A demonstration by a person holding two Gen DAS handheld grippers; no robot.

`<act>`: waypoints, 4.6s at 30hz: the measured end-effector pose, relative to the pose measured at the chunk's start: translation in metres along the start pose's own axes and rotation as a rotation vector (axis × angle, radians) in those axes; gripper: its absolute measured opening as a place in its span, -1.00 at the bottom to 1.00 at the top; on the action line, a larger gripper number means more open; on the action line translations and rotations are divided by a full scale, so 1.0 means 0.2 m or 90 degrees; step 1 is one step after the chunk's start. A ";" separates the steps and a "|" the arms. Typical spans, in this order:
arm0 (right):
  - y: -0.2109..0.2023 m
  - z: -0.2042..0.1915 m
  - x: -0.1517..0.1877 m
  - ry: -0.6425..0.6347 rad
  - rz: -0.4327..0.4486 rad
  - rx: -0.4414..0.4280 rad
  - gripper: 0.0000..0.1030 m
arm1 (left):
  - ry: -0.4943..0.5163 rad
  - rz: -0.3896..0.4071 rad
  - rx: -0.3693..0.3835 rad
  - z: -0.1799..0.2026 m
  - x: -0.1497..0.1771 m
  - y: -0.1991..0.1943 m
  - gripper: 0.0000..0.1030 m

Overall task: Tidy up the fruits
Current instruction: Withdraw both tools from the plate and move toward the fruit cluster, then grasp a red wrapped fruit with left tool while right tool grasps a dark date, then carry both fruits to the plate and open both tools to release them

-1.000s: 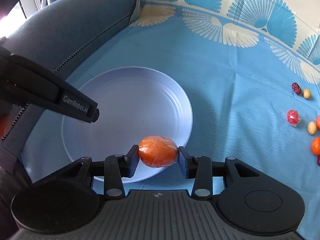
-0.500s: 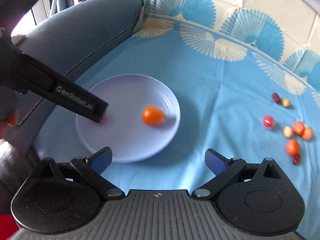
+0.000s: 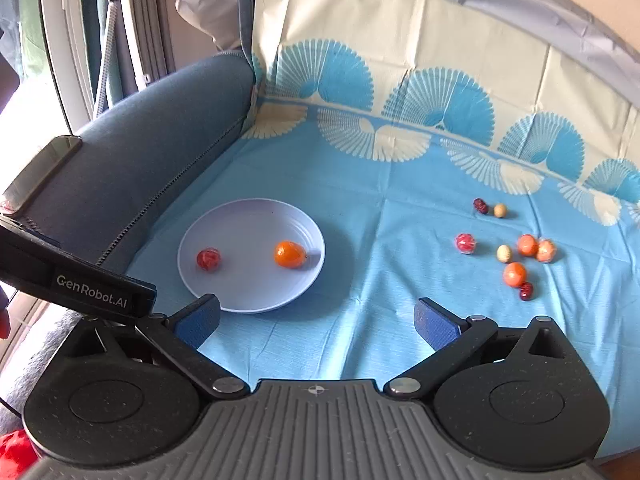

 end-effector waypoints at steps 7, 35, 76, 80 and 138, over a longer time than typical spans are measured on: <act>-0.20 -0.01 0.05 0.004 0.029 0.003 0.98 | 0.005 0.030 0.005 0.01 0.10 -0.14 0.99; -0.31 -0.02 0.10 0.007 0.061 -0.021 0.99 | 0.014 0.030 0.004 0.05 0.14 -0.21 0.99; 1.11 1.40 0.32 0.251 -0.028 0.278 0.70 | 0.241 0.014 0.114 1.45 -0.85 0.95 0.99; 1.13 1.43 0.30 0.237 0.009 0.275 0.41 | 0.277 0.023 0.143 1.63 -0.91 1.12 0.99; -0.07 0.15 0.10 0.072 0.090 0.011 -0.58 | -0.024 0.136 0.101 0.02 -0.04 -0.21 -0.27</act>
Point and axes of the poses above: each gripper's, at about its wrist camera, not at the fingertips, and y roughly the way its jaws point, z to its right, x to its underside, the point moved 6 cm from there along y, roughly the way its jaws point, and after that the axes turned 2 degrees about x, right-handed, at the moved point
